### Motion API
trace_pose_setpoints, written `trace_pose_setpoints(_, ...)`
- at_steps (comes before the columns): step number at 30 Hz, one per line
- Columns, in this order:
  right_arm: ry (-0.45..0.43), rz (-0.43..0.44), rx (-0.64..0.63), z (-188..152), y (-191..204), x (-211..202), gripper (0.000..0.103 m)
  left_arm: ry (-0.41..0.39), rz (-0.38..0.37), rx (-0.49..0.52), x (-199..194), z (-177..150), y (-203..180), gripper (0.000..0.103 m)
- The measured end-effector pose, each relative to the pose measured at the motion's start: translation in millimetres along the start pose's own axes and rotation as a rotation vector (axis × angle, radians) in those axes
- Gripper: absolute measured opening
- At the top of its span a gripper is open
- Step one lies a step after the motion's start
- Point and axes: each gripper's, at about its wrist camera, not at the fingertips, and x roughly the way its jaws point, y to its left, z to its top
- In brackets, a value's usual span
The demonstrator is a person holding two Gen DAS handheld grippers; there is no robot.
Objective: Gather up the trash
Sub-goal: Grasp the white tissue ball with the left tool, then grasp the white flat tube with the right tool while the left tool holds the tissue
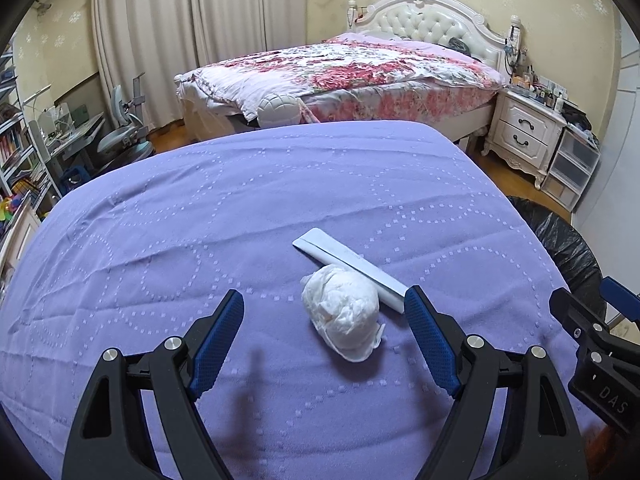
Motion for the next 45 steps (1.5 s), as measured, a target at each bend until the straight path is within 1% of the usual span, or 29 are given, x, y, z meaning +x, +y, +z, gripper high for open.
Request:
trace_pose_setpoints(2,0.000,0.003,-0.002,0.0,1.0,0.2,0.082,0.004,-0.003,0.012,2.3,-0.1,0.4,0.063)
trace_pose_setpoints(3,0.000,0.004,-0.003,-0.2,1.0,0.8,0.082,0.009,-0.007,0.014,3.3,-0.2,1.2,0.059)
trace_pose_setpoints(5,0.002,0.007,-0.005,-0.2,1.9,1.4,0.082,0.018,-0.017,0.014,5.7,-1.1,2.9,0.048)
trace_pose_setpoints(6,0.003,0.008,-0.007,-0.1,2.2,1.7,0.082,0.021,-0.023,0.014,6.2,-2.0,3.8,0.046)
trace_pose_setpoints(8,0.006,0.008,-0.009,-0.2,3.0,2.2,0.082,0.021,-0.045,0.011,6.0,-2.9,5.3,0.035)
trace_pose_setpoints(15,0.005,0.012,-0.021,-0.5,7.8,1.3,0.082,0.010,-0.054,0.005,-1.5,-5.4,11.9,0.033)
trace_pose_setpoints(21,0.012,0.042,-0.061,-1.4,25.7,2.4,0.082,0.011,-0.029,-0.025,-8.7,-12.2,37.6,0.033)
trace_pose_setpoints(31,0.036,0.149,-0.179,3.1,86.8,12.1,0.082,0.025,0.046,-0.082,-13.7,-22.6,87.9,0.033)
trace_pose_setpoints(38,0.051,0.185,-0.249,10.3,128.3,22.4,0.080,0.034,0.072,-0.110,-13.1,-26.8,114.0,0.033)
trace_pose_setpoints(39,0.053,0.187,-0.259,12.0,133.4,24.2,0.080,0.035,0.072,-0.112,-12.6,-27.0,115.9,0.033)
trace_pose_setpoints(40,0.056,0.187,-0.269,13.6,138.2,26.4,0.075,0.035,0.071,-0.115,-12.7,-27.4,117.7,0.033)
trace_pose_setpoints(41,0.064,0.188,-0.278,15.3,143.2,29.5,0.072,0.035,0.070,-0.115,-11.8,-27.1,118.7,0.033)
trace_pose_setpoints(42,0.069,0.187,-0.283,16.4,146.1,31.7,0.071,0.036,0.068,-0.115,-11.6,-27.3,119.0,0.033)
trace_pose_setpoints(43,0.074,0.186,-0.287,17.2,149.3,34.2,0.069,0.035,0.067,-0.113,-10.9,-27.3,119.6,0.033)
trace_pose_setpoints(44,0.080,0.184,-0.292,17.7,151.5,36.3,0.064,0.035,0.067,-0.109,-10.9,-27.4,119.6,0.033)
trace_pose_setpoints(45,0.089,0.184,-0.297,18.5,152.8,39.3,0.062,0.034,0.068,-0.105,-10.6,-27.4,119.4,0.034)
